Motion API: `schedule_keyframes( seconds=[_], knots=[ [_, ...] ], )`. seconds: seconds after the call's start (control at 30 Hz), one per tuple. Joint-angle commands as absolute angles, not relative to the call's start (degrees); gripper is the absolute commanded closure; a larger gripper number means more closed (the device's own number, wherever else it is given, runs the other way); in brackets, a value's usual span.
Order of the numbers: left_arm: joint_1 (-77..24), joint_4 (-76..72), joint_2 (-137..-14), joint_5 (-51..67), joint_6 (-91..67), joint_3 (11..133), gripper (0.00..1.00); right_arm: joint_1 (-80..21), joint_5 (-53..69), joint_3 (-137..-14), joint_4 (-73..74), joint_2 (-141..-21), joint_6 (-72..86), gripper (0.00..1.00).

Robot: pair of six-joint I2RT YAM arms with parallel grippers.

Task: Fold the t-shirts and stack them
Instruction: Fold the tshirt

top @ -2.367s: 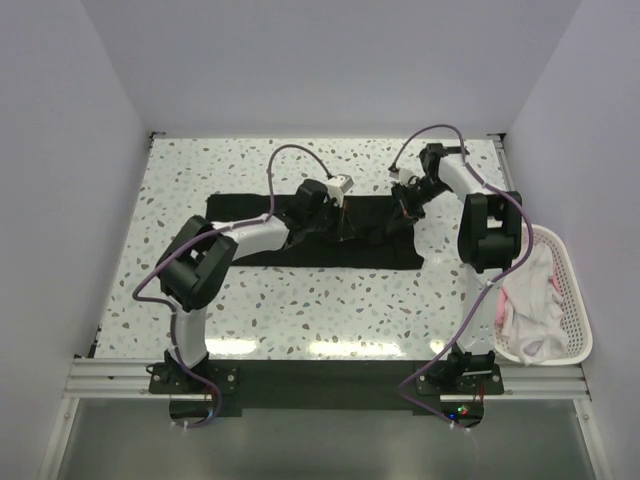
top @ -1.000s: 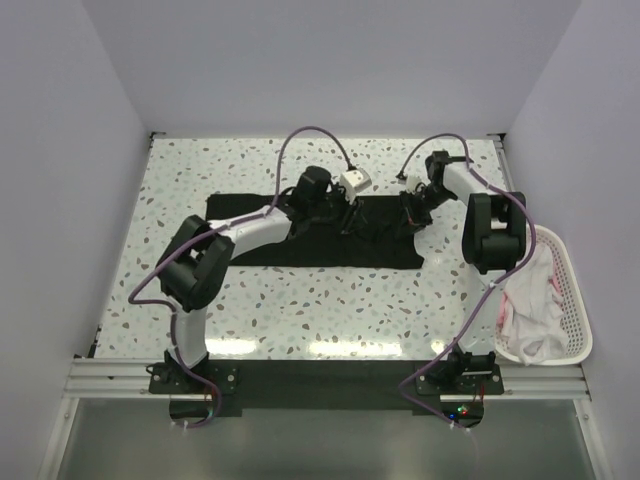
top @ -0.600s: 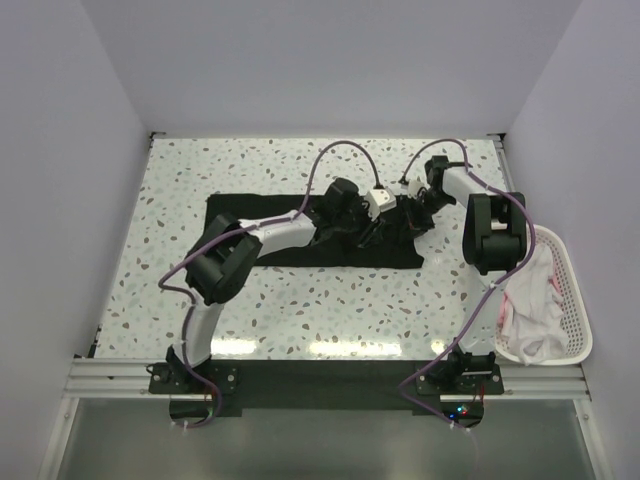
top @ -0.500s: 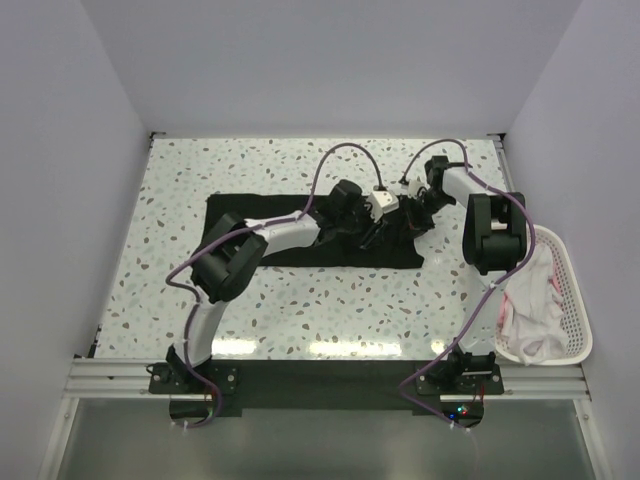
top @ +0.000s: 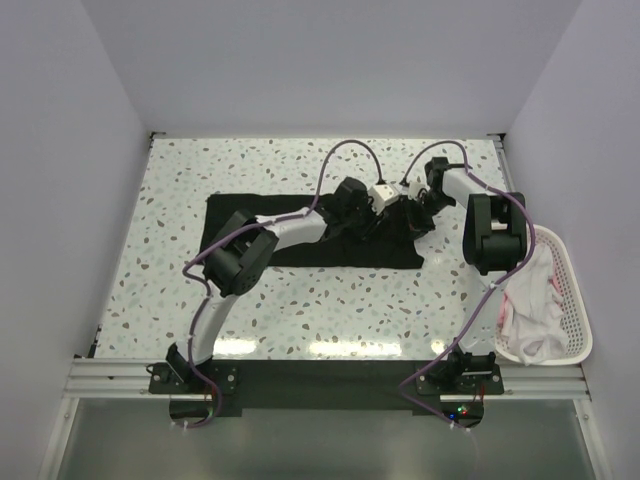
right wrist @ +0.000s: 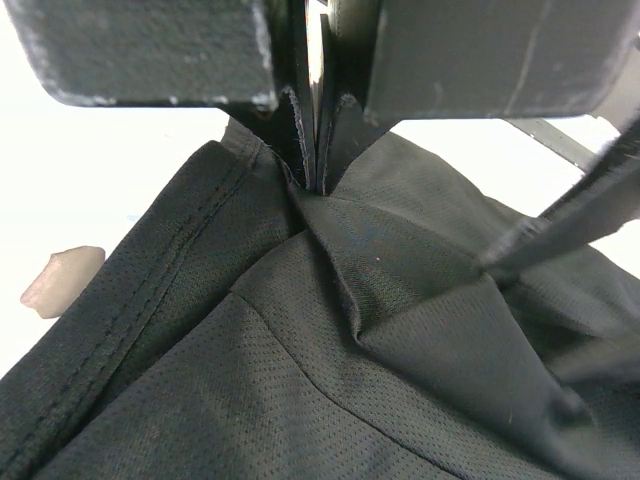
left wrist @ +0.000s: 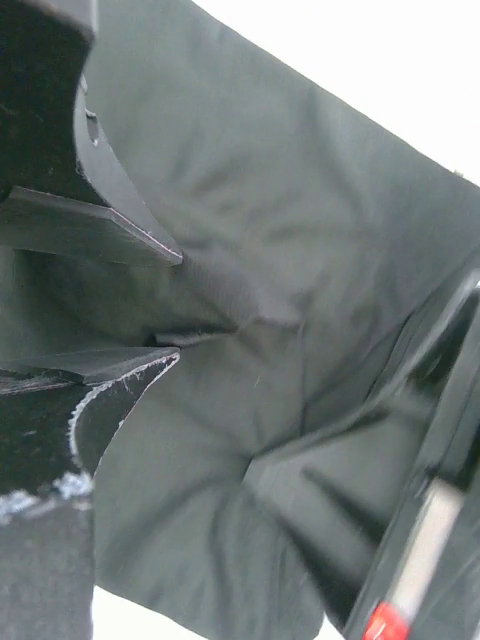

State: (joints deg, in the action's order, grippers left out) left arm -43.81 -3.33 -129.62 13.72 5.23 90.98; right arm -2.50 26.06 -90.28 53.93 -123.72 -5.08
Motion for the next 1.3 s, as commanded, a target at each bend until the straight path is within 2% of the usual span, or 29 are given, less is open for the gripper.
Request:
schedule_keyframes(
  seconds=[0.0, 0.43, 0.57, 0.7, 0.77, 0.93, 1.27],
  knots=[
    [-42.28, -4.83, -130.60, 10.20, 6.77, 95.09, 0.57, -2.46, 23.29, -89.21, 52.91, -121.82, -4.83, 1.00],
    [-36.74, -6.76, -137.99, 9.04, 7.48, 107.31, 0.53, -2.46, 23.20, -89.65, 53.79, -122.17, -5.27, 1.00],
    [-32.36, -8.78, -133.69, 16.68, 3.09, 105.57, 0.52, -2.55, 23.64, -90.17, 54.05, -122.17, -5.27, 1.00],
    [-31.55, -8.18, -123.52, 25.38, 6.84, 96.62, 0.52, -2.46, 23.47, -90.18, 53.96, -121.91, -5.36, 1.00],
    [-31.73, -5.37, -120.51, 32.21, 9.83, 93.88, 0.52, -2.46, 23.38, -90.09, 53.96, -121.56, -5.62, 1.00],
    [-32.34, 5.94, -117.33, 40.59, 17.21, 89.65, 0.52, -2.46, 23.29, -90.09, 53.88, -121.38, -5.80, 1.00],
    [-36.56, 14.59, -121.98, 32.79, 28.30, 92.63, 0.54, -2.46, 22.77, -91.14, 54.49, -121.73, -5.63, 1.00]
  ],
)
